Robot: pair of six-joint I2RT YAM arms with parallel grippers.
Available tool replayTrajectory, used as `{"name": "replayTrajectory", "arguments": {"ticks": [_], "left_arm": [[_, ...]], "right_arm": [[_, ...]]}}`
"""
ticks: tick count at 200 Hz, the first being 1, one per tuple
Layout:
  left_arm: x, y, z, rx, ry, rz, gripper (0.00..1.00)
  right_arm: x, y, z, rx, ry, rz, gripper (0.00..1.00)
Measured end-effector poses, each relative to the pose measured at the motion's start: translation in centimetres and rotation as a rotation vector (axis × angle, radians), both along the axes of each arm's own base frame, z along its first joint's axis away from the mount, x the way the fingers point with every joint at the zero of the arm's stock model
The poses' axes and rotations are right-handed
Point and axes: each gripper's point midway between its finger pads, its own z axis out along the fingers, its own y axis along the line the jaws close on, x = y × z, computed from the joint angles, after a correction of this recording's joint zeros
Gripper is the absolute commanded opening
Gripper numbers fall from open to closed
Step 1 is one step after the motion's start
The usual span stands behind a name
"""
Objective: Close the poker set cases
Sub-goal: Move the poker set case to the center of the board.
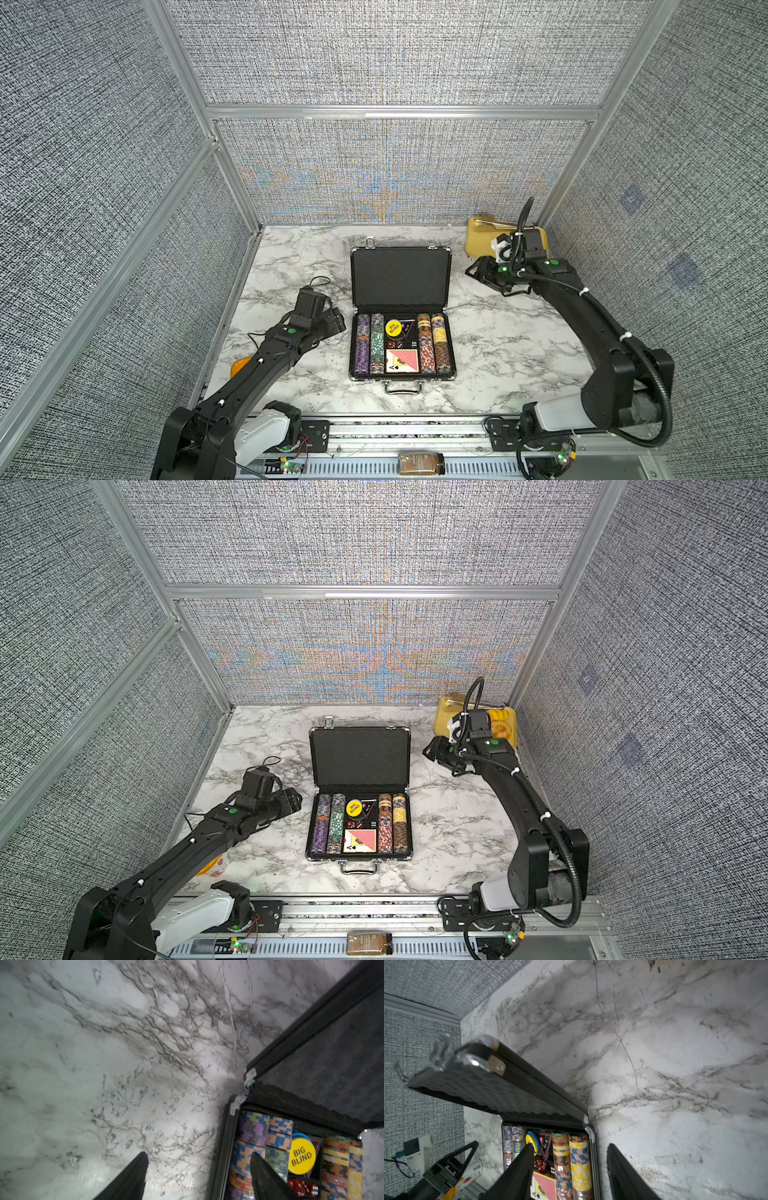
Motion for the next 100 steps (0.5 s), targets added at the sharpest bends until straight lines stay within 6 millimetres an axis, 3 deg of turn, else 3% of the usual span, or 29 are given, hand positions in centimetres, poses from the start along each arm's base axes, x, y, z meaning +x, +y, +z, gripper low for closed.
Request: {"name": "replayTrajectory", "arguments": {"ticks": [28,55,100], "left_arm": [[0.8,-0.1,0.0,-0.053,-0.034,-0.018,0.80],[1.5,0.4,-0.9,-0.116,-0.037,-0.011,0.80],[3.0,-0.8,-0.2,-0.216,-0.073,-0.074,0.80]], "right_arm": [[3.3,-0.3,1.6,0.048,-0.059,-0.013,0.63],[6.0,0.8,2.5,0.110,-0.090,0.007,0.63],[8.4,3.5,2.8,0.215,-0.086,0.073,0.63]]}}
